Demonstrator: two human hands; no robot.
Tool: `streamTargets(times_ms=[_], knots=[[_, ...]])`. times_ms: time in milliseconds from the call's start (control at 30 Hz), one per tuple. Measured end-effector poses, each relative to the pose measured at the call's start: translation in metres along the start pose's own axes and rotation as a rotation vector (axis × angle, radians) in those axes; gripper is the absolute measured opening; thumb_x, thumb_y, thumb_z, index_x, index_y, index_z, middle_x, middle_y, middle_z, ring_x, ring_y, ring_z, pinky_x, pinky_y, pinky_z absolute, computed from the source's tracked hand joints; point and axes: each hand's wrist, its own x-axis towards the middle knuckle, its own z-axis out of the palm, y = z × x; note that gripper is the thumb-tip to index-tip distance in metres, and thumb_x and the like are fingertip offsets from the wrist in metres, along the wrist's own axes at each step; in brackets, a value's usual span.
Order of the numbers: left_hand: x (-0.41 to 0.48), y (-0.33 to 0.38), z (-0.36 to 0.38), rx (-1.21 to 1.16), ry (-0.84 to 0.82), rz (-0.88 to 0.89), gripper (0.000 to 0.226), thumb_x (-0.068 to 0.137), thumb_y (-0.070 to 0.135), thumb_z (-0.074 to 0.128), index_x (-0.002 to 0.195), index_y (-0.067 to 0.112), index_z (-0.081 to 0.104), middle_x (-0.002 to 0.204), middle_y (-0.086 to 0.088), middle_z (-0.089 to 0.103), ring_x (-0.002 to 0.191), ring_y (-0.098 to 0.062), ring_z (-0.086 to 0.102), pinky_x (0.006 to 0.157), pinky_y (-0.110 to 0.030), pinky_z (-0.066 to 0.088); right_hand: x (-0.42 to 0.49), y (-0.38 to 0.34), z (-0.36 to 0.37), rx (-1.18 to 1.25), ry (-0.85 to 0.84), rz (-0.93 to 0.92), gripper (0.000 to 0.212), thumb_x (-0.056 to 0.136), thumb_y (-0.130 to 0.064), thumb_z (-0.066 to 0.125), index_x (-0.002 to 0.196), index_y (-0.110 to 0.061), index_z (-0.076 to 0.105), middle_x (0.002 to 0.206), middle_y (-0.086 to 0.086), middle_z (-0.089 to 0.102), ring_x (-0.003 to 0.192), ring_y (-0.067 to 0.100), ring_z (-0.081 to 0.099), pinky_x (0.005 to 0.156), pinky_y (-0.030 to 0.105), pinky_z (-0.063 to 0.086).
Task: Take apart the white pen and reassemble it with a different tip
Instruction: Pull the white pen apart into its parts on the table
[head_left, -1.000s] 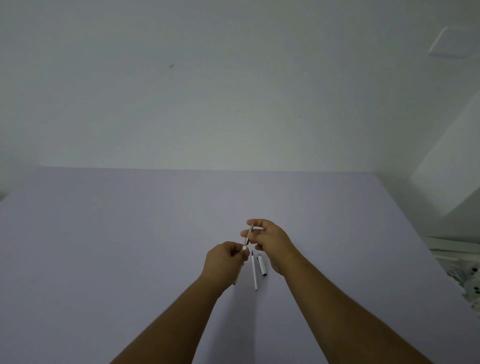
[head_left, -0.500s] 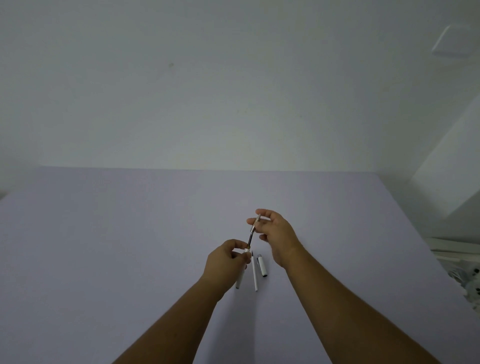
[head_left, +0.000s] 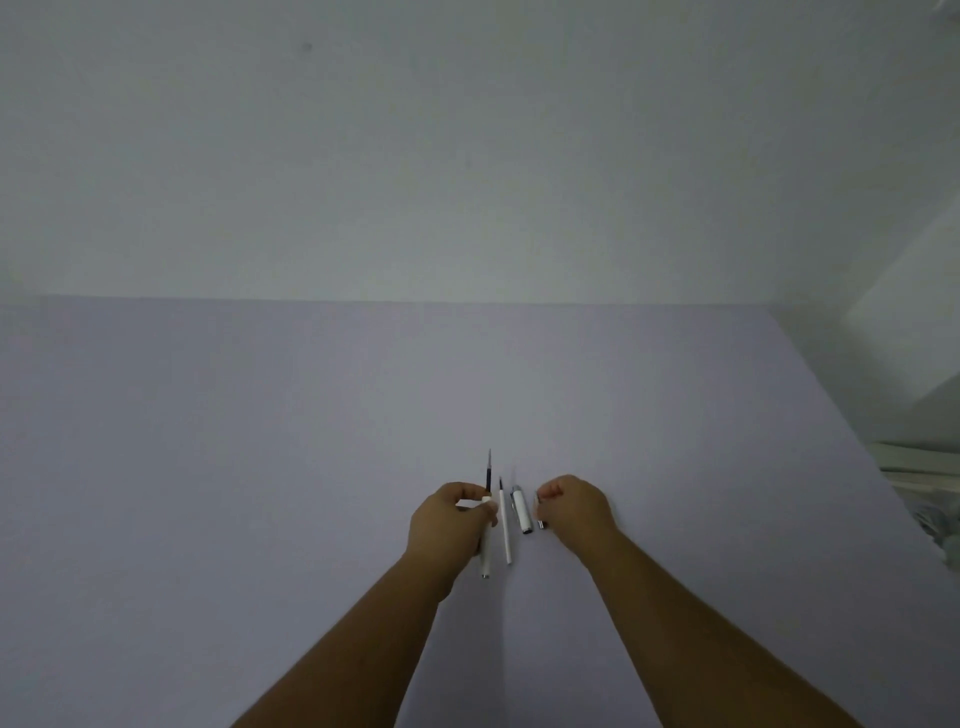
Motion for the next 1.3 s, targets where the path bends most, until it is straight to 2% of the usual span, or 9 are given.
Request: streamTargets(times_ms=[167,400,600,767,833,933,1033,1167,1300], knots=[[0.006,-0.011,0.003,0.043,0.010,-0.009,0.011,0.086,0.015,0.064,0.097,0.014,0.069,0.074,-0.002,0.070,0.062,-0.014,0.058,0.057,-0.020,0.054,0.002,0.004,0.008,0.006,0.019,0.000,0.021,0.076,-0.007,0.059,0.092,-0.006,0.073,0.103,0.015,0.073,0.099,0.027,0.066,0.080,0.026,0.049],[0.009,-0.013,0.005,0.047,0.025,-0.015,0.012,0.085,0.015,0.065,0.097,0.015,0.069,0.072,0.001,0.068,0.065,-0.015,0.059,0.062,-0.023,0.055,0.002,0.005,0.009,0.069,0.065,-0.005,0.025,0.081,-0.009,0.061,0.103,-0.005,0.071,0.113,0.014,0.070,0.108,0.027,0.063,0.093,0.031,0.049],[0.008,-0.012,0.005,0.040,0.009,-0.007,0.012,0.085,0.014,0.064,0.096,0.016,0.068,0.091,-0.010,0.074,0.071,-0.019,0.061,0.066,-0.027,0.057,-0.001,0.006,0.008,0.106,0.057,0.003,0.025,0.084,-0.012,0.060,0.106,-0.007,0.070,0.116,0.010,0.069,0.111,0.025,0.061,0.095,0.030,0.046],[0.008,-0.009,0.007,0.045,0.008,0.016,0.010,0.085,0.016,0.065,0.094,0.019,0.068,0.094,-0.011,0.073,0.069,-0.017,0.061,0.064,-0.025,0.056,-0.006,0.001,0.001,0.381,0.099,-0.005,0.014,0.085,-0.019,0.060,0.093,-0.011,0.070,0.091,0.004,0.068,0.086,0.020,0.061,0.075,0.026,0.045],[0.008,-0.006,0.010,0.054,-0.002,0.037,0.013,0.085,0.017,0.065,0.097,0.019,0.067,0.093,-0.009,0.072,0.067,-0.016,0.061,0.063,-0.023,0.056,-0.011,-0.007,-0.004,0.537,-0.018,-0.020,0.012,0.083,-0.023,0.064,0.083,-0.011,0.069,0.079,0.001,0.064,0.072,0.017,0.056,0.066,0.027,0.044],[0.008,-0.002,0.015,0.091,-0.026,0.068,0.016,0.086,0.019,0.065,0.102,0.020,0.066,0.092,-0.005,0.070,0.070,-0.015,0.063,0.069,-0.027,0.058,-0.014,-0.018,-0.004,0.493,-0.149,-0.070,0.009,0.081,-0.023,0.067,0.074,-0.017,0.068,0.075,0.000,0.065,0.070,0.016,0.057,0.065,0.028,0.045],[0.009,-0.003,0.017,0.114,-0.045,0.075,0.013,0.084,0.020,0.067,0.097,0.023,0.067,0.095,-0.006,0.072,0.077,-0.019,0.065,0.083,-0.037,0.060,-0.011,-0.026,-0.009,0.540,-0.088,-0.080,0.010,0.082,-0.018,0.063,0.073,-0.018,0.067,0.076,0.001,0.065,0.069,0.015,0.056,0.064,0.026,0.045],[0.012,-0.009,0.016,0.125,-0.053,0.065,0.010,0.083,0.020,0.067,0.092,0.025,0.068,0.096,-0.005,0.072,0.077,-0.017,0.063,0.086,-0.039,0.058,0.004,-0.021,-0.023,0.679,0.114,0.022,0.019,0.086,-0.014,0.056,0.069,-0.012,0.063,0.068,0.002,0.060,0.061,0.013,0.051,0.058,0.026,0.042],[0.017,-0.019,0.011,0.106,-0.012,0.026,0.014,0.083,0.020,0.067,0.096,0.023,0.068,0.097,-0.006,0.070,0.073,-0.016,0.059,0.085,-0.037,0.058,0.012,0.004,-0.021,0.167,0.072,0.018,0.033,0.083,-0.016,0.056,0.051,-0.010,0.050,0.057,0.009,0.051,0.053,0.019,0.046,0.060,0.029,0.037]])
